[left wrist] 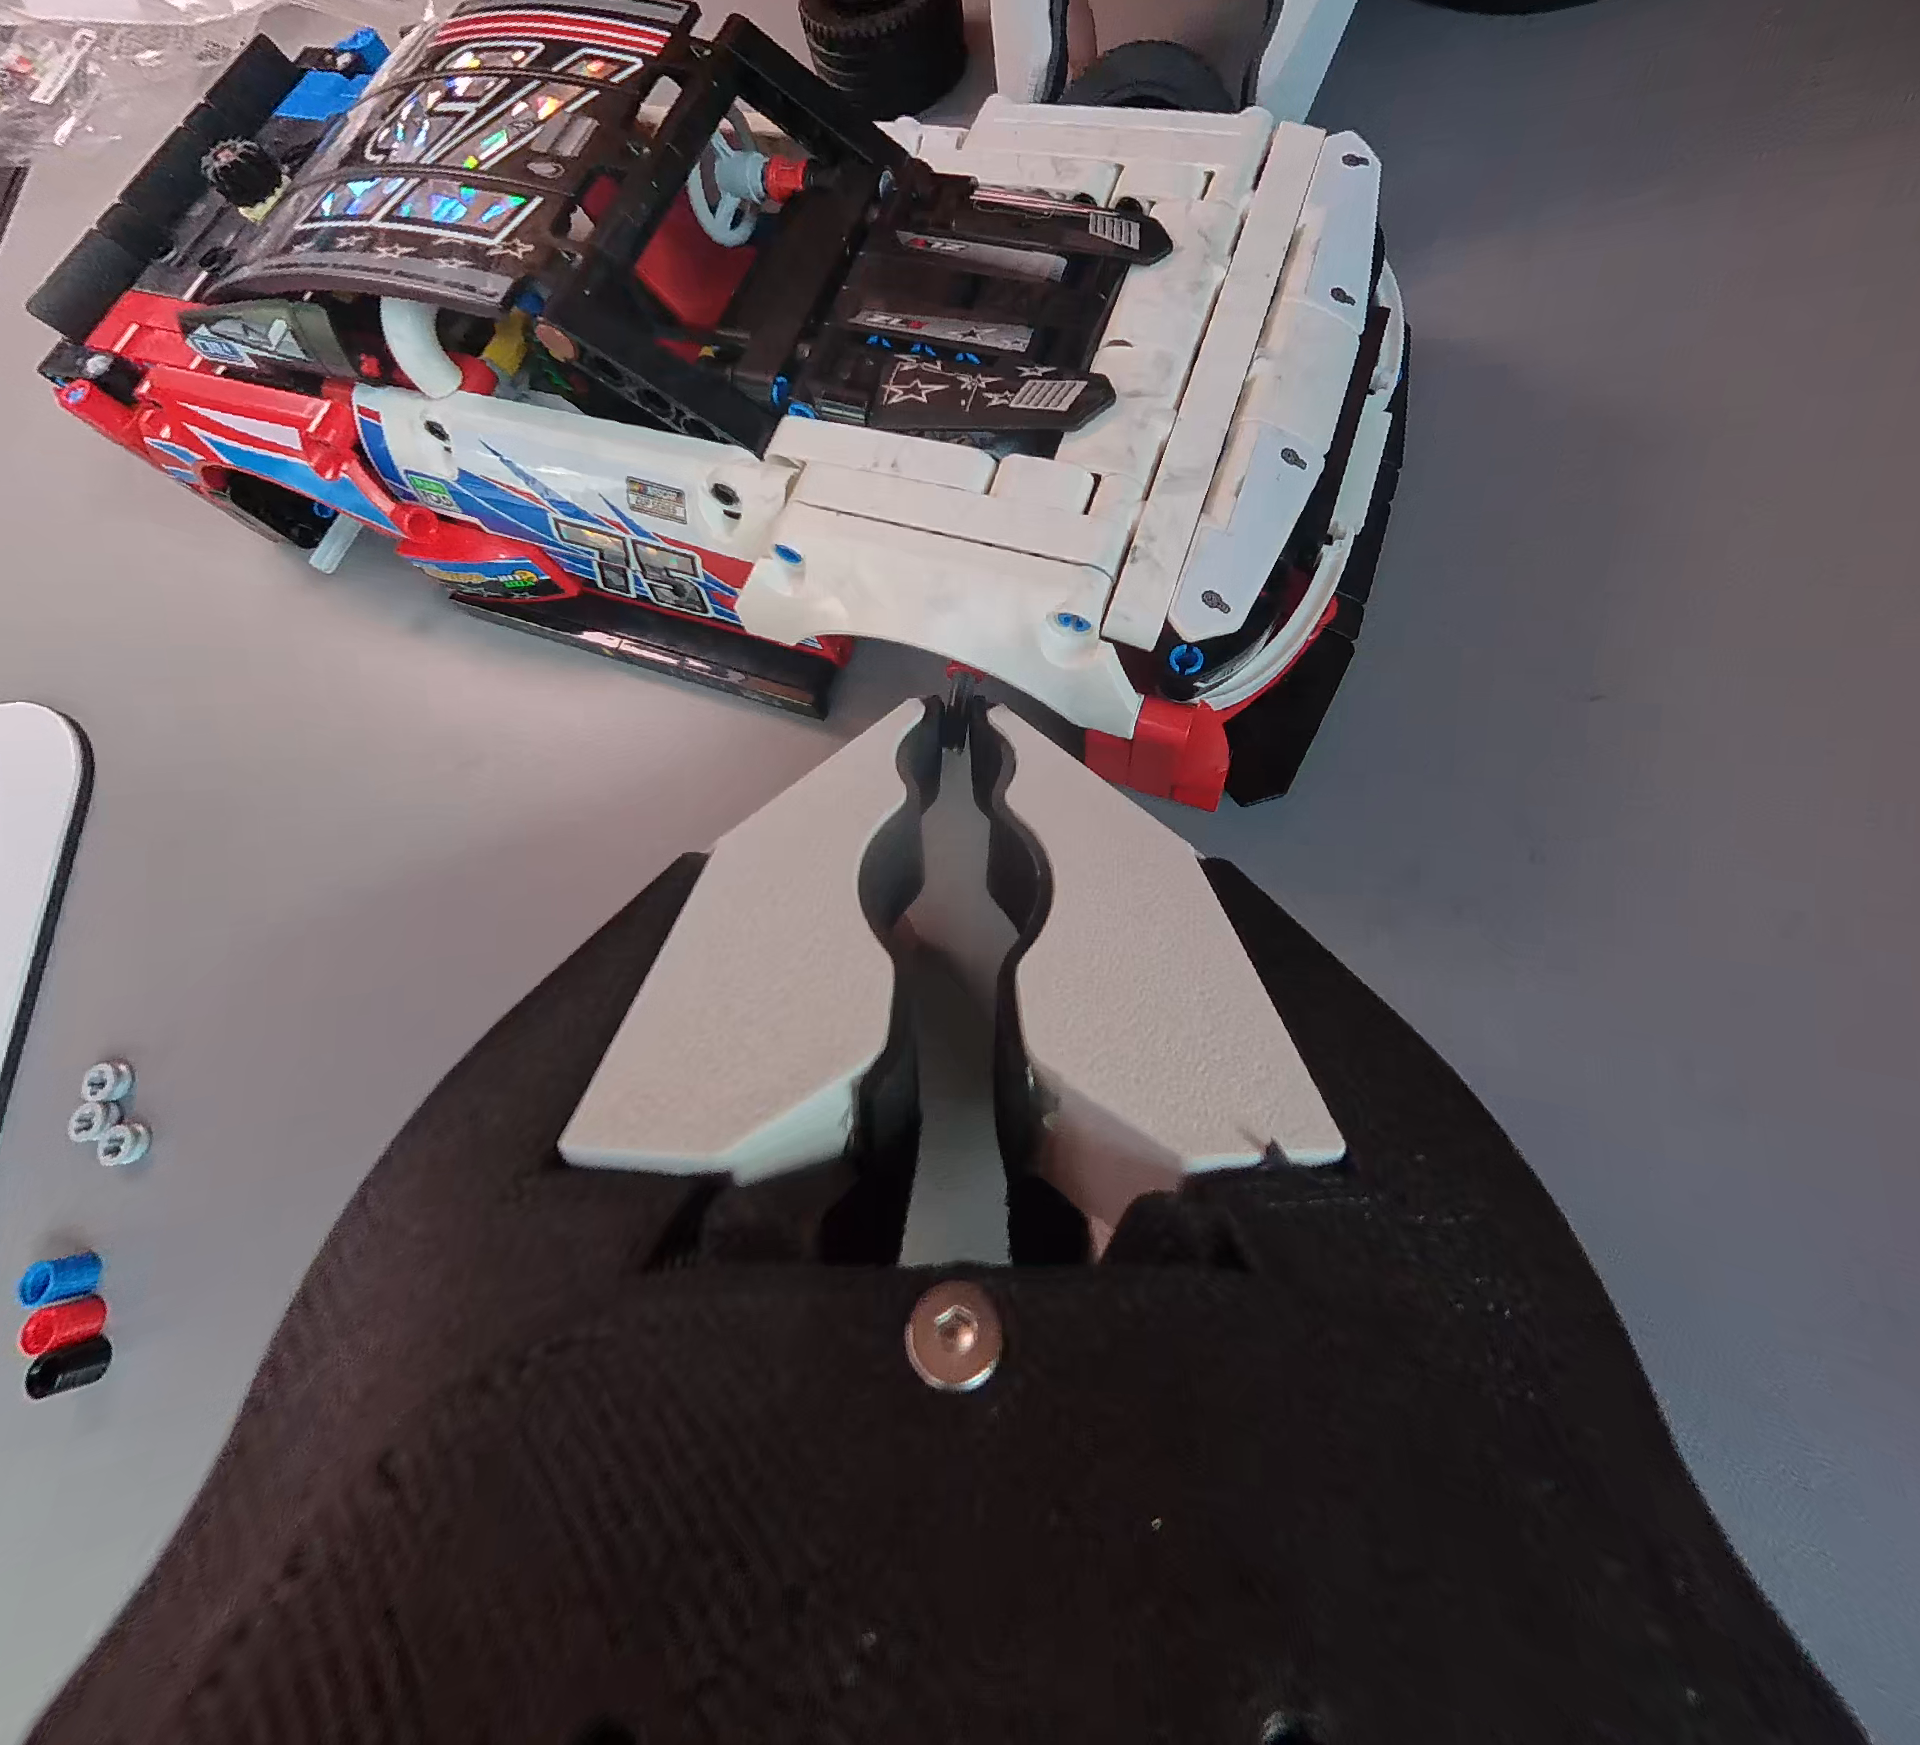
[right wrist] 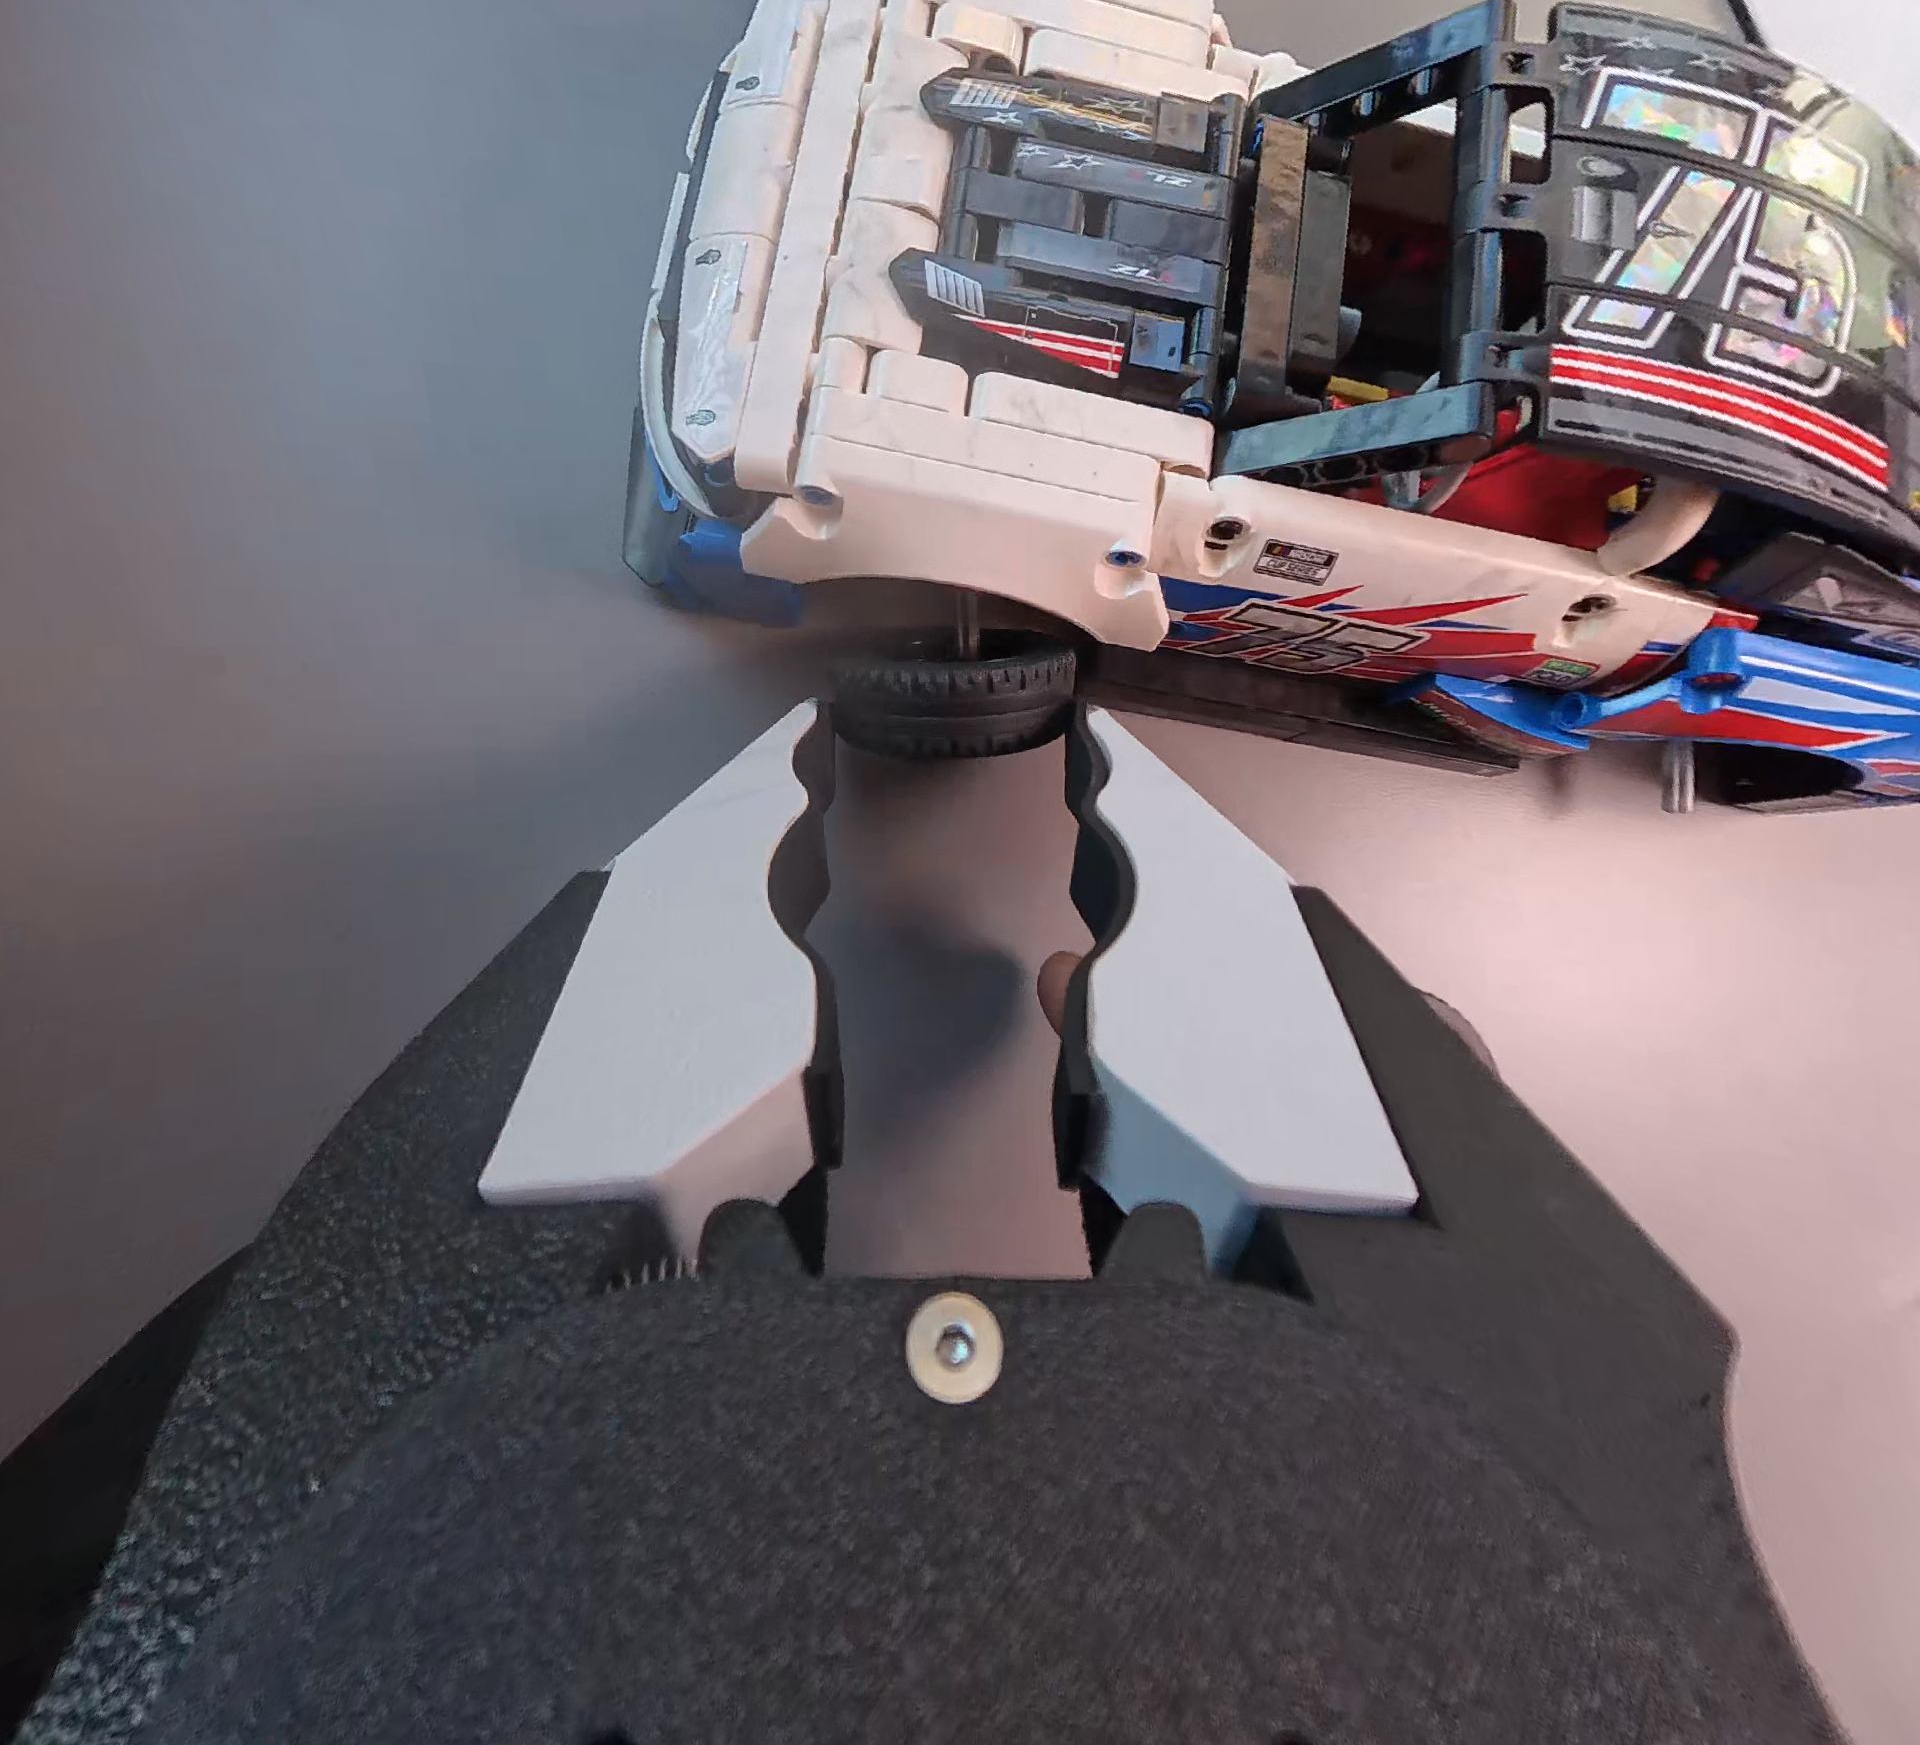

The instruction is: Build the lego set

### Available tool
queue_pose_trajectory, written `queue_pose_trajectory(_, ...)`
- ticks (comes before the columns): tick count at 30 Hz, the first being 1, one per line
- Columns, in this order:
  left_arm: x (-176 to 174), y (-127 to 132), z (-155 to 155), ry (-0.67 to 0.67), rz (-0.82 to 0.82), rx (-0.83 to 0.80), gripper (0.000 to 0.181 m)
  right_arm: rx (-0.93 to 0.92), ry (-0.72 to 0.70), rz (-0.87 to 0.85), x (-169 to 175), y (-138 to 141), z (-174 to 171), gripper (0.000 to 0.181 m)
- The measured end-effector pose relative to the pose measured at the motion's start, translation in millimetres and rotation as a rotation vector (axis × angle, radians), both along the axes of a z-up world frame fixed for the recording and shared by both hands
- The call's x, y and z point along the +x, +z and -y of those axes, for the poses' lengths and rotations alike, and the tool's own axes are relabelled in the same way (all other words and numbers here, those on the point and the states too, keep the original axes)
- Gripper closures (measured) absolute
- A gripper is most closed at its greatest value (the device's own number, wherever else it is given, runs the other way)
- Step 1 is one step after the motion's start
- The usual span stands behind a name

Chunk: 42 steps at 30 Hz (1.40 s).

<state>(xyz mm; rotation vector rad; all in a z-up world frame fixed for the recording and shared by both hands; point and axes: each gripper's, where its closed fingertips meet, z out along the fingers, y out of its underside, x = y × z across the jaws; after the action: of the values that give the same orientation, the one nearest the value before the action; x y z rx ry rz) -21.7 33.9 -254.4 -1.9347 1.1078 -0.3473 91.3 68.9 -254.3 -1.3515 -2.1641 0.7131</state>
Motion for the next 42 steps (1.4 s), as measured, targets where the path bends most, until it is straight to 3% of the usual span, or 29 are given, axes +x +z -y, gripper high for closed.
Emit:
queue_pose_trajectory(9,4,0,-2,0.01,-0.017,0.024,0.179,0.164,-0.011,0.171,9,0,-16,0.139)
queue_pose_trajectory(28,2,-1,-8,0.059,-0.063,0.077,0.178,0.246,-0.026,0.291,5,0,-14,0.14)
queue_pose_trajectory(31,-14,-2,-5,0.117,-0.069,0.041,0.168,0.176,-0.05,0.246,5,-1,-14,0.139)
queue_pose_trajectory(37,-22,31,5,0.19,0.123,0.036,0.163,0.039,-0.166,0.164,21,-8,-24,0.139)
queue_pose_trajectory(42,0,36,18,0.166,0.178,0.002,0.13,0.059,-0.23,0.057,28,6,-30,0.13)
